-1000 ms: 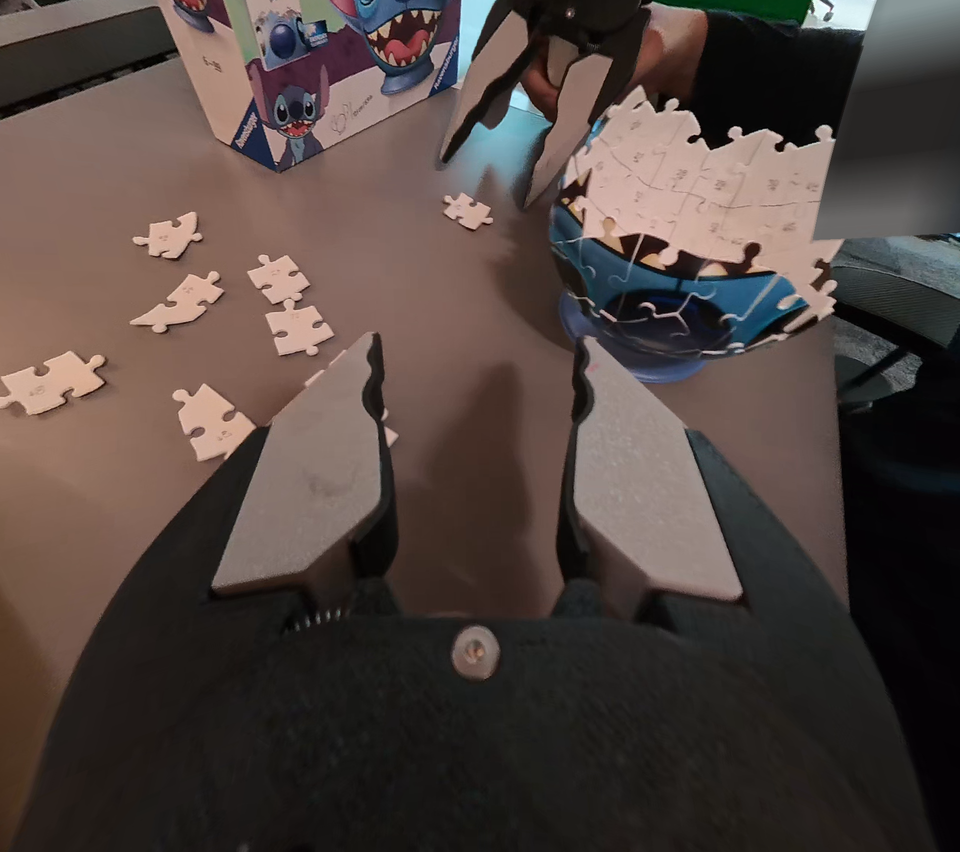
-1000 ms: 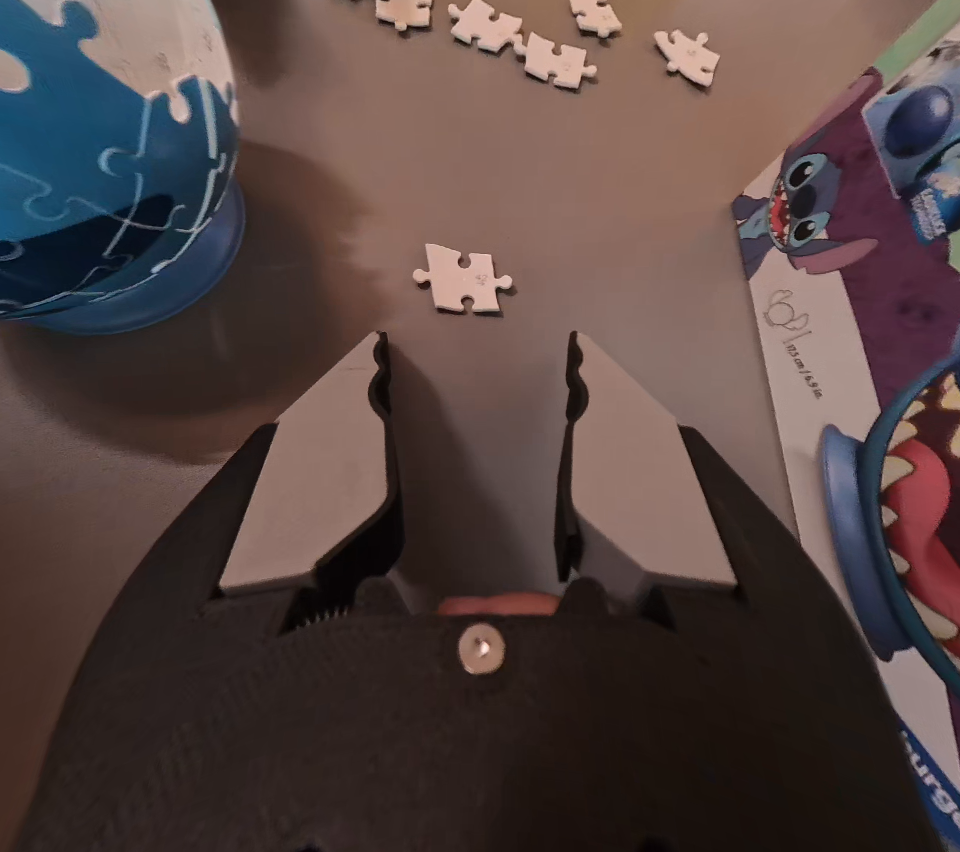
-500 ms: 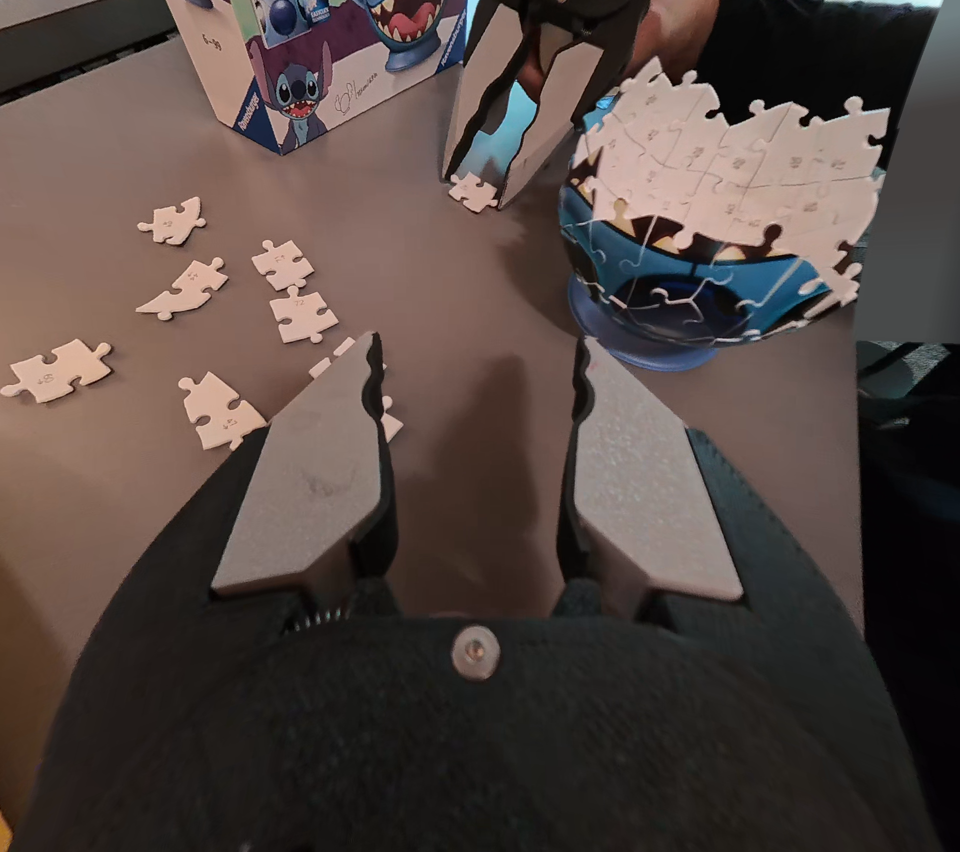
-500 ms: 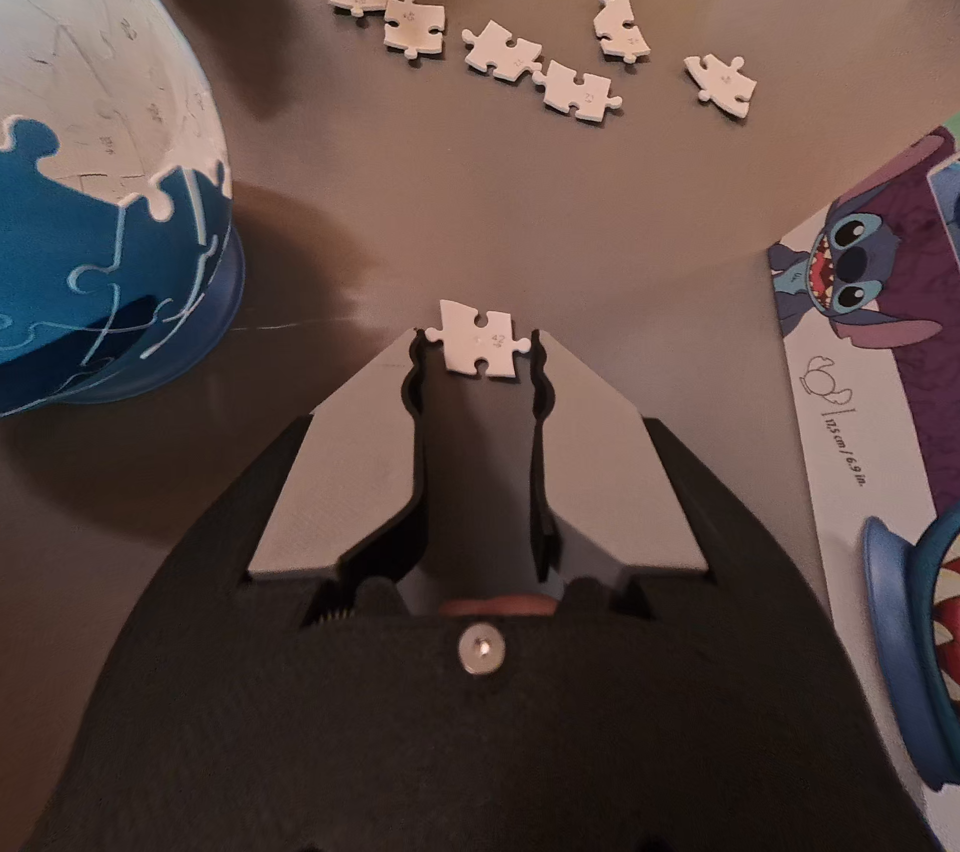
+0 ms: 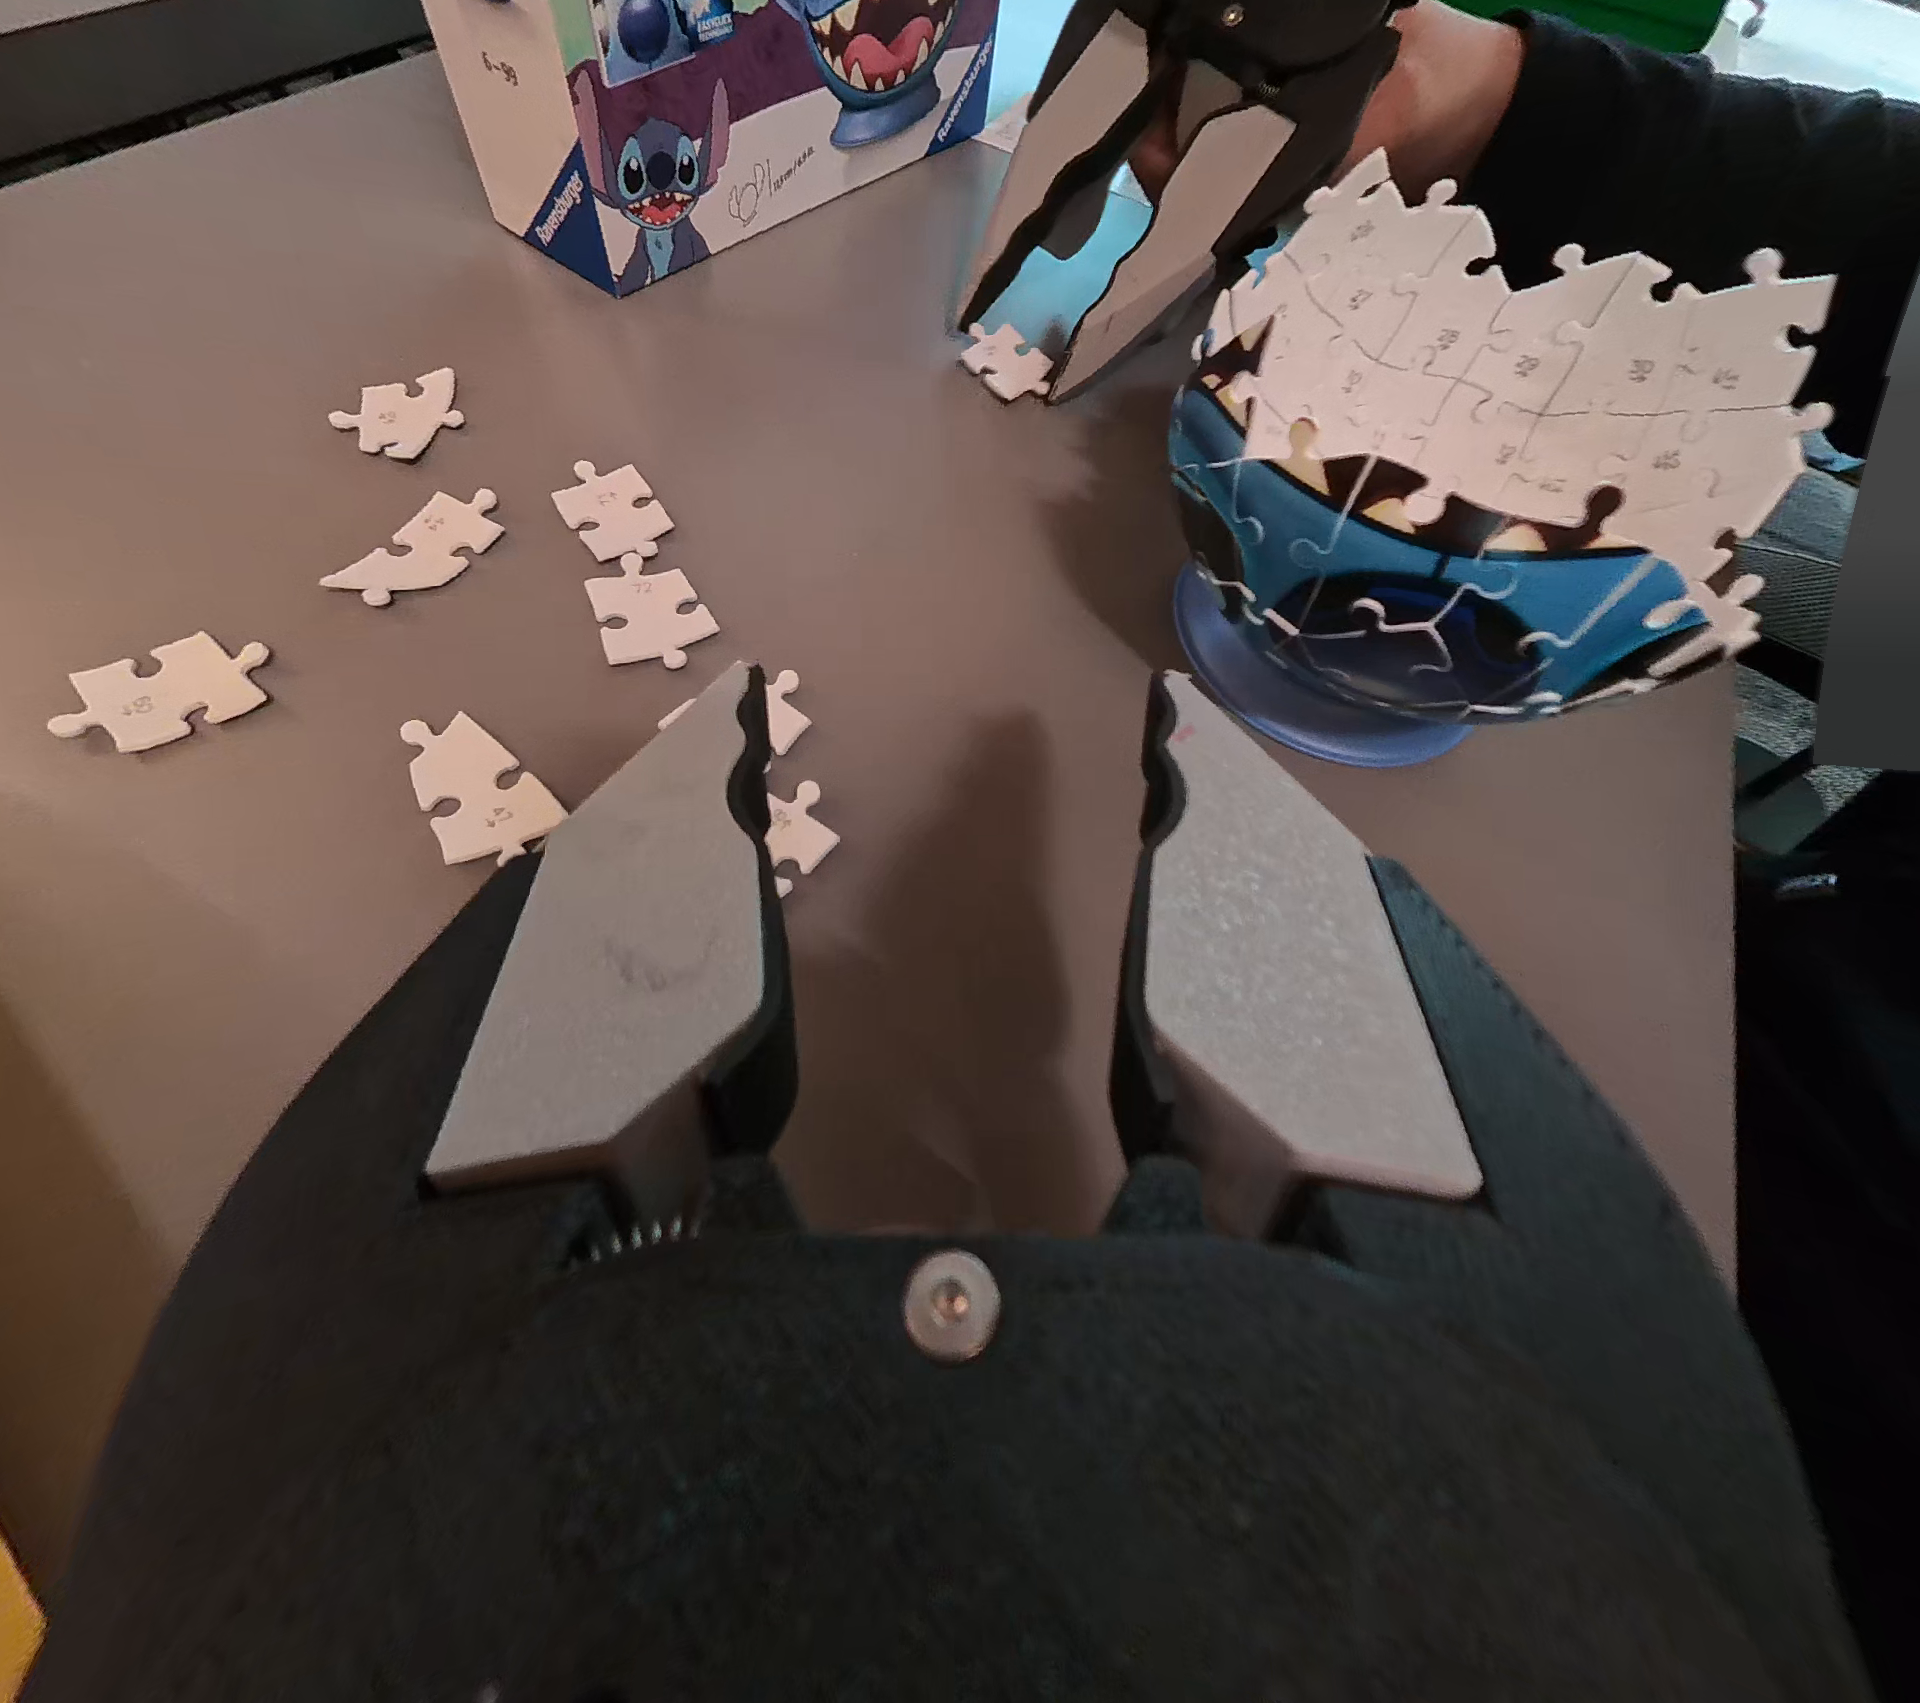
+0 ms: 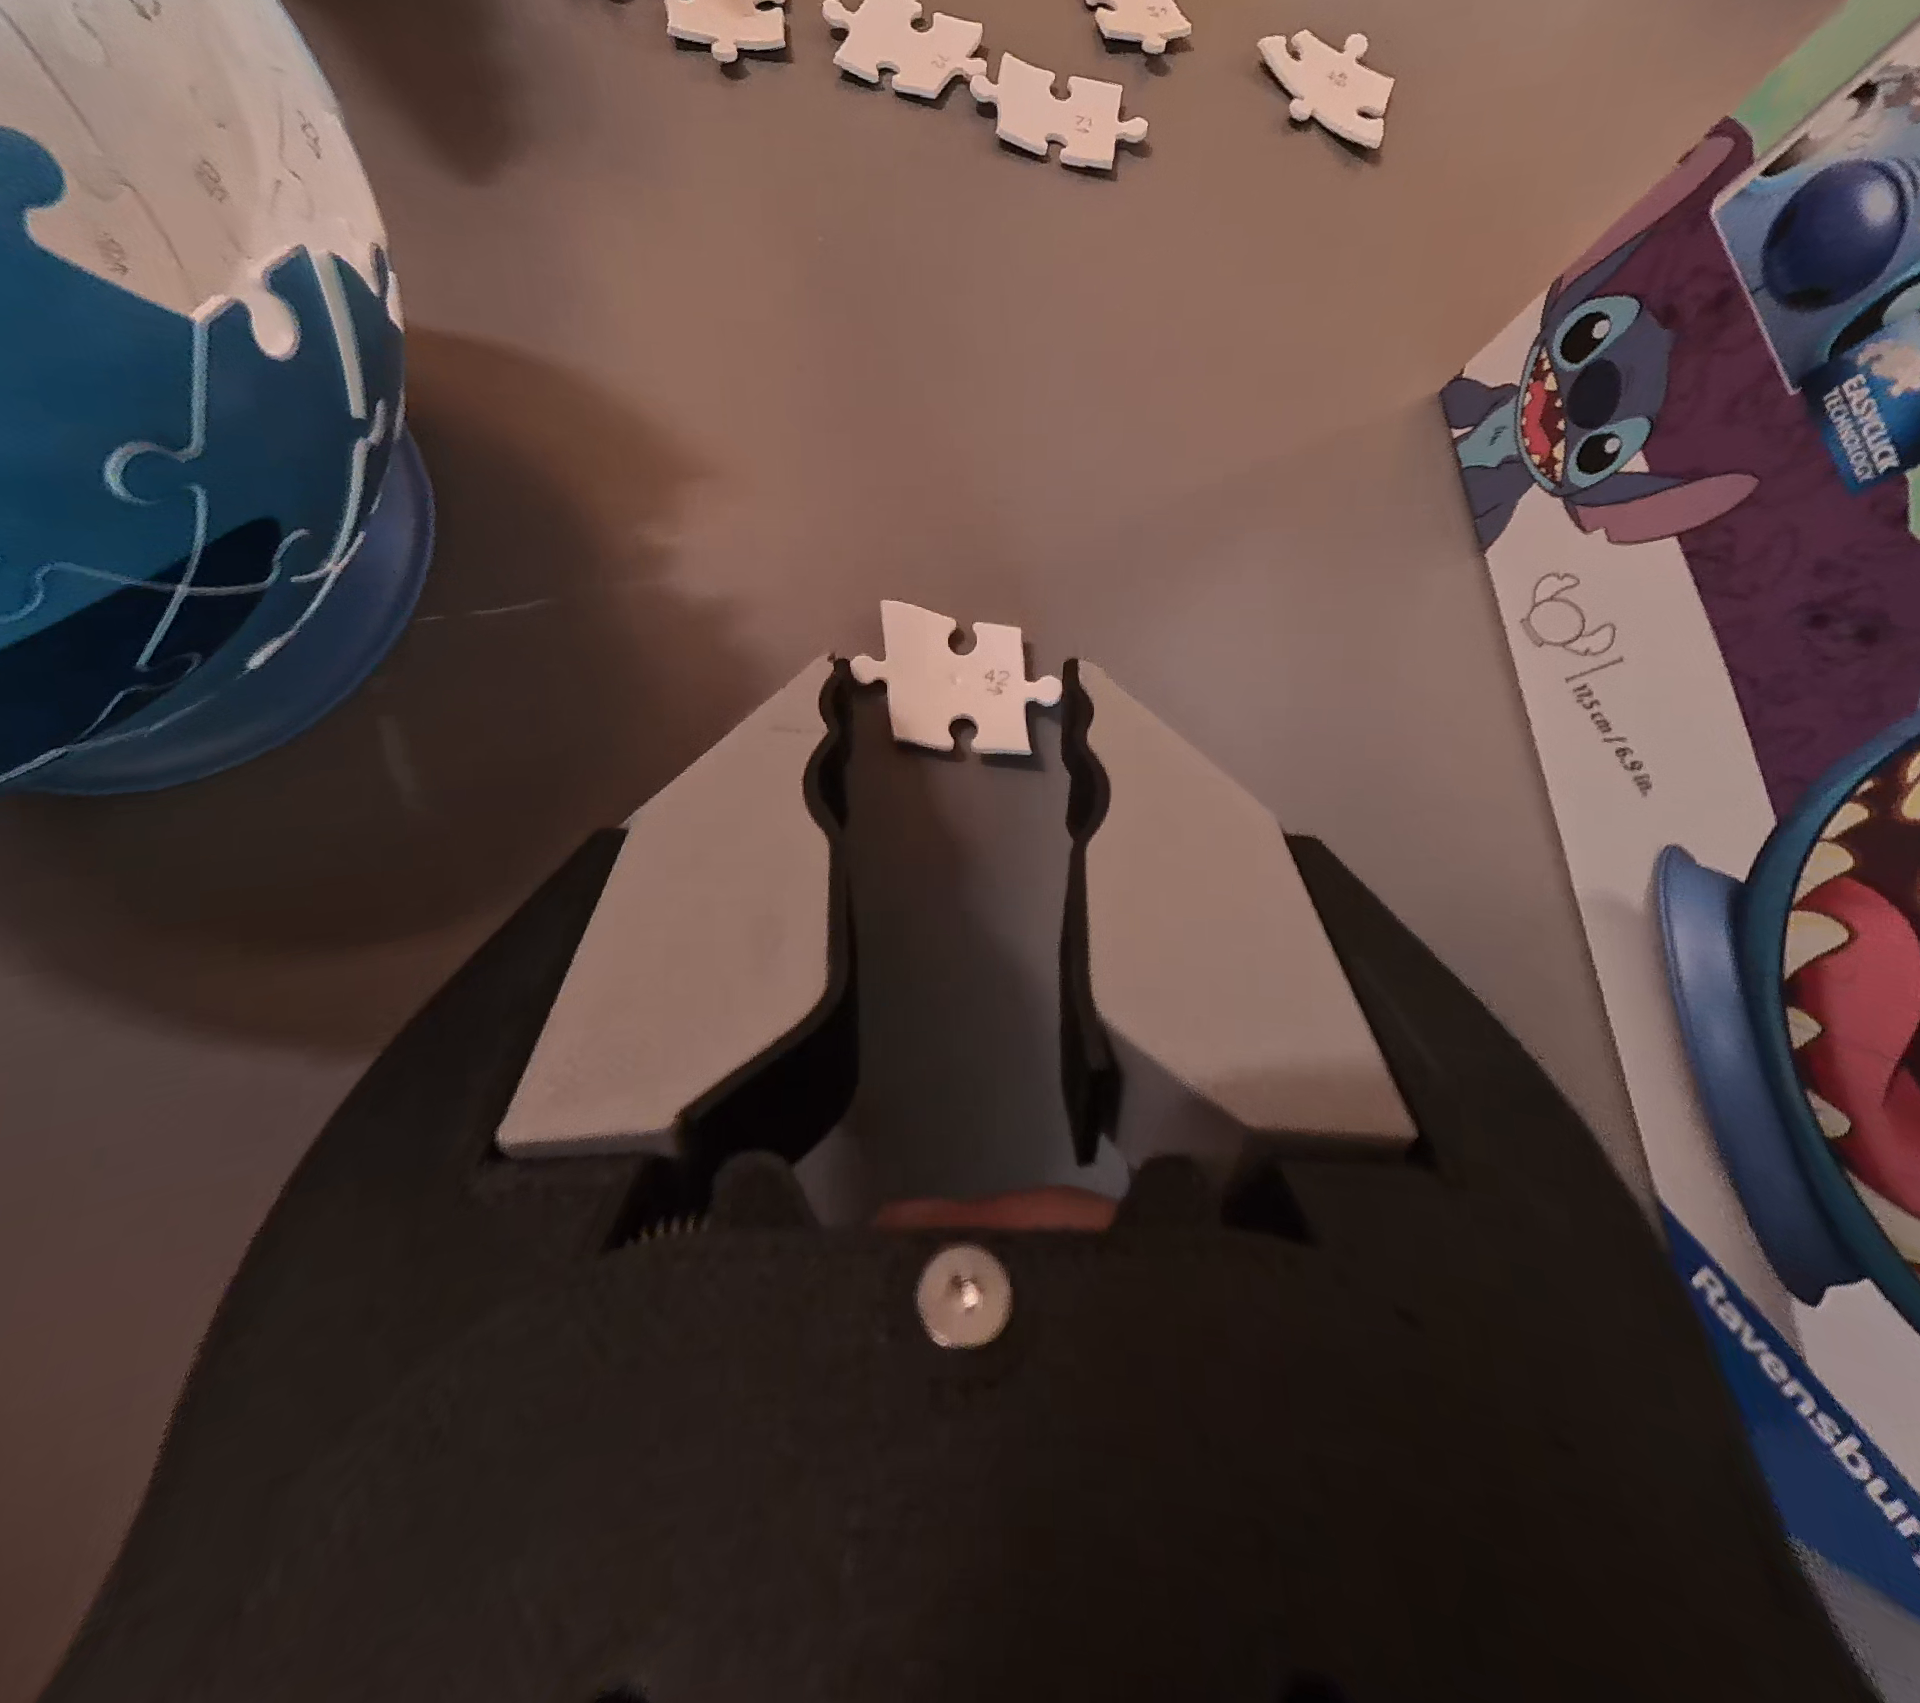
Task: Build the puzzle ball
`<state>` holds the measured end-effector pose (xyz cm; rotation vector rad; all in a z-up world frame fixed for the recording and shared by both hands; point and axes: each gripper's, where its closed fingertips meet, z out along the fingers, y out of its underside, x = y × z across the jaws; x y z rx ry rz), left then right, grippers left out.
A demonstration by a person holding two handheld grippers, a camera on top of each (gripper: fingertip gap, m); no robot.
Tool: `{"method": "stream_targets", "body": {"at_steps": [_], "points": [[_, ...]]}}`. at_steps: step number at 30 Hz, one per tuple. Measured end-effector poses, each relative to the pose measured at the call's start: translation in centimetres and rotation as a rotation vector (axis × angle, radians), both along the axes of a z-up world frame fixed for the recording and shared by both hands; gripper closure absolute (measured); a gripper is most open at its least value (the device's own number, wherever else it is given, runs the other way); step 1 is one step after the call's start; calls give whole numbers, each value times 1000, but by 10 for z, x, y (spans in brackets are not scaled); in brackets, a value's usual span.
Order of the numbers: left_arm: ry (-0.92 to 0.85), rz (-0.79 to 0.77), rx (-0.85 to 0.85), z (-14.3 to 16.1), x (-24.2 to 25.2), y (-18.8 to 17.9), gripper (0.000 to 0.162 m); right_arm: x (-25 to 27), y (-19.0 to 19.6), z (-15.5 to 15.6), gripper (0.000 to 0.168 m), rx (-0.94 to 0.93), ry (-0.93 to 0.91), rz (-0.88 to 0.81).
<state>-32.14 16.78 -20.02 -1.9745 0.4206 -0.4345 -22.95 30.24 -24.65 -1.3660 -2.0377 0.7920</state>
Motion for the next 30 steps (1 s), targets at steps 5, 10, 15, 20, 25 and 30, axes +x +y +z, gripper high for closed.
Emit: {"method": "stream_targets", "body": {"at_steps": [5,10,15,20,25,30], "points": [[-13,-3,-17,-2,0,1,91,1,8,0,131,16,4,-30],[-14,3,-19,-2,-2,1,92,0,10,1,131,32,8,-44],[-18,11,-20,-2,-4,2,92,-1,10,5,131,47,27,-44],[-16,26,-20,-2,-7,2,92,-3,15,18,131,44,82,-70],[4,44,-12,-2,-10,1,92,-4,15,25,131,26,110,-84],[19,62,7,0,-13,-1,92,-5,16,22,131,57,101,-92]]}}
